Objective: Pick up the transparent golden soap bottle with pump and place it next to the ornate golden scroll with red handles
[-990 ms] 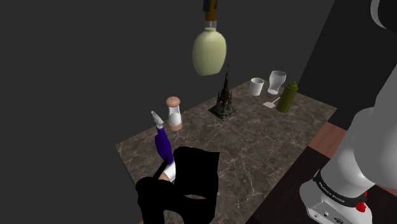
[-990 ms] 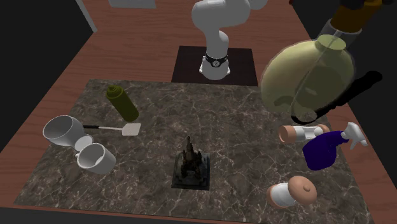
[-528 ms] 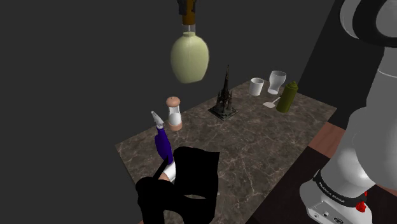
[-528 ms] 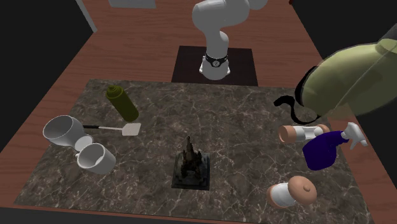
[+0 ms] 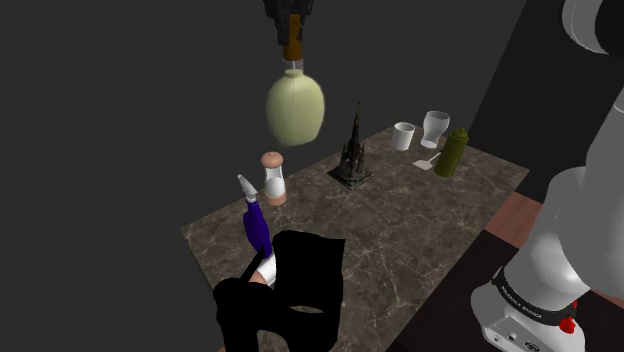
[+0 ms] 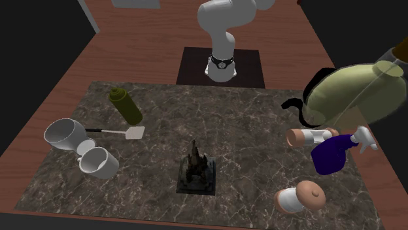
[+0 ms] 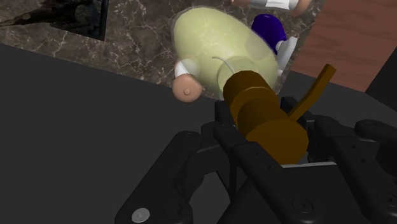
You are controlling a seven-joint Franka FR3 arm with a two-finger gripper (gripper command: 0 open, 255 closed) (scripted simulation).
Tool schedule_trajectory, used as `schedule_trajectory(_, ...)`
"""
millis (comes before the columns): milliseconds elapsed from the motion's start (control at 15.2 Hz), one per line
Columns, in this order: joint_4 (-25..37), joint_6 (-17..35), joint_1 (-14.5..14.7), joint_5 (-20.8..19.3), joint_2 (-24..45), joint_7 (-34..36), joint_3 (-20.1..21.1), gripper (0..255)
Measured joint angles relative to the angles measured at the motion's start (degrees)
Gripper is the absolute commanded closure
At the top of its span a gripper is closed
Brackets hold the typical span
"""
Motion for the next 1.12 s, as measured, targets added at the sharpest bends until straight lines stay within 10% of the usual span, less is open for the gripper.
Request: schedule_trajectory(1122, -23.98, 16.5, -0.34, 0.38, -7.5, -0.24, -0.2, 255)
